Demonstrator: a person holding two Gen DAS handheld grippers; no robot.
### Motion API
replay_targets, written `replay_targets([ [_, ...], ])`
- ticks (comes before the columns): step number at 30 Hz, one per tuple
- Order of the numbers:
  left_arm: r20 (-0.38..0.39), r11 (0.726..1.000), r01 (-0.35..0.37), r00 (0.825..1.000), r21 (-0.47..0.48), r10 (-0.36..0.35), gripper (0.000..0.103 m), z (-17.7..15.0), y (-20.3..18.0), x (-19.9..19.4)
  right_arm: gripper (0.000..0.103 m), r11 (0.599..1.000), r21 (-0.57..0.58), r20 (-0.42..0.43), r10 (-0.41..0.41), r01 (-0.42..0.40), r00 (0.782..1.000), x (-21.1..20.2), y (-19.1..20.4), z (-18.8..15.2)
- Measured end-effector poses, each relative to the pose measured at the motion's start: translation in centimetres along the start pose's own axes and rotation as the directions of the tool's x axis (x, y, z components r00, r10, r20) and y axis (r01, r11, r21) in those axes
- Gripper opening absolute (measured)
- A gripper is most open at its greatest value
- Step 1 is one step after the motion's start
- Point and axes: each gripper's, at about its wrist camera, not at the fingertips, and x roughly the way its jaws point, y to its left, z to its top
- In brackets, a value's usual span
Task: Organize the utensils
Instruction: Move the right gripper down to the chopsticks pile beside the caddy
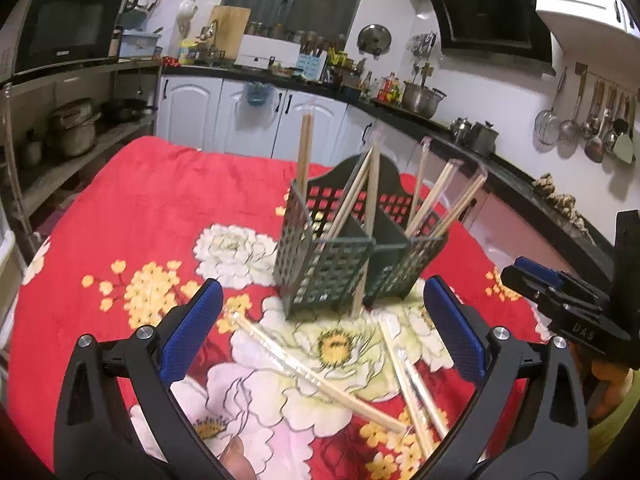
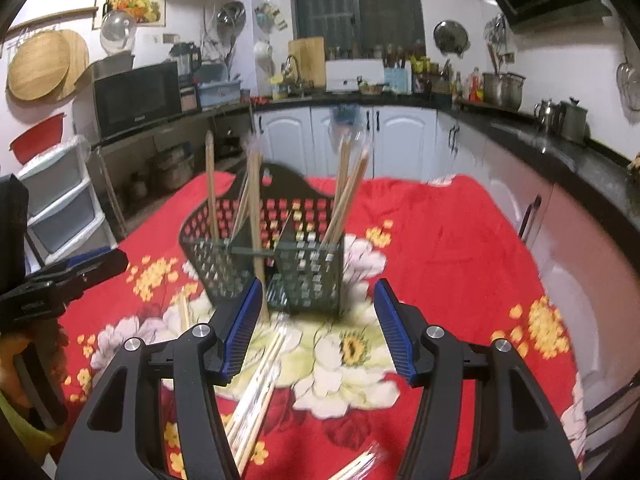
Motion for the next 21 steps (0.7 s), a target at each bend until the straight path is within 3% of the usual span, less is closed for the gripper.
replay_targets([
  [9, -0.094, 0.999, -0.019, 0.995, -0.044, 0.015, 0.093, -2.7, 1.3, 1.1, 0.056, 0.999, -0.025, -0.122, 0.042, -0.045, 0.992, 1.7, 1.5, -3.0],
  [14, -0.162, 0.995, -0.002, 0.987, -0.099, -0.014, 0.093, -4.1, 2.0, 2.4, 0.055, 0.996, -0.045, -0.184, 0.065, -0.074, 0.981, 2.4, 2.2, -4.3],
  [21, -0.265, 0.985, 0.023, 0.962, -0.172, -0.069, 0.093, -5.7, 3.0, 4.8, 0.041, 0.988, -0.075, -0.274, 0.107, -0.132, 0.956, 4.2, 4.0, -6.0],
])
